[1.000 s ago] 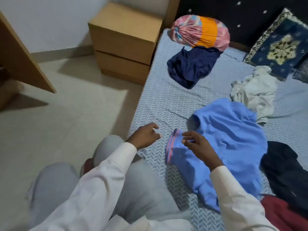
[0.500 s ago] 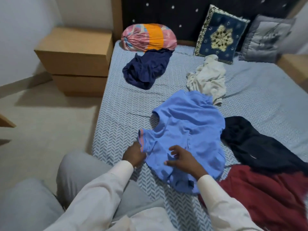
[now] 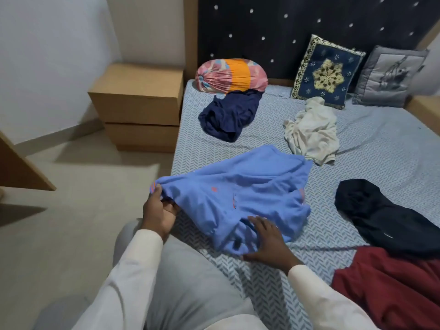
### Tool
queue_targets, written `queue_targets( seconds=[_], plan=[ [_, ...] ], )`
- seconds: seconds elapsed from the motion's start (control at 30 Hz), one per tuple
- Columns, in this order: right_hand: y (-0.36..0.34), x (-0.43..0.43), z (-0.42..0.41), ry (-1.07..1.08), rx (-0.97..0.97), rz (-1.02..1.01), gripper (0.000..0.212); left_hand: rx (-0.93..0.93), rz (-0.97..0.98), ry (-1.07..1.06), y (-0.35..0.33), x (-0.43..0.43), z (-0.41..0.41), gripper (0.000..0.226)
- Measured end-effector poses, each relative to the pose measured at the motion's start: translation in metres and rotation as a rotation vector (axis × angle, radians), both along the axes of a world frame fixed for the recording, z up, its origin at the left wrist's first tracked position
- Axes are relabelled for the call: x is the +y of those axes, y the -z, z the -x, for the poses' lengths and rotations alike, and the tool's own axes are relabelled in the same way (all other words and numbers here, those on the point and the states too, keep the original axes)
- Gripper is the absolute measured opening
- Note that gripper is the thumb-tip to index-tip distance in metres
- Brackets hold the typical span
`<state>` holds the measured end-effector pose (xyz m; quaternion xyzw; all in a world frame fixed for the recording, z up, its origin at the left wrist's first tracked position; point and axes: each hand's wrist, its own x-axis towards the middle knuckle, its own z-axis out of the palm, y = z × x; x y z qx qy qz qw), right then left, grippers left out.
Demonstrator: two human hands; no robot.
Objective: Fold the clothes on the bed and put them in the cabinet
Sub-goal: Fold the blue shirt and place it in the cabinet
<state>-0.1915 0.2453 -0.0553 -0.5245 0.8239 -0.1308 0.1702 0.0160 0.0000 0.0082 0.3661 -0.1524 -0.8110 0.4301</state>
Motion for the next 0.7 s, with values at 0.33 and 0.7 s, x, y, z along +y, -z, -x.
queue_targets(
  seconds=[0.33,0.7],
  plan=[
    [0.022,0.010,0.020,0.106,0.018,0.049,0.041,-0.724,0.086,0.621,0.027,0.026,0.026,0.008],
    [-0.112,-0.073,-0.037,0.050,-0.733,-0.021,0.010,-0.116,0.055,0.013,-0.045,-0.030,-0.031,0.035]
  ],
)
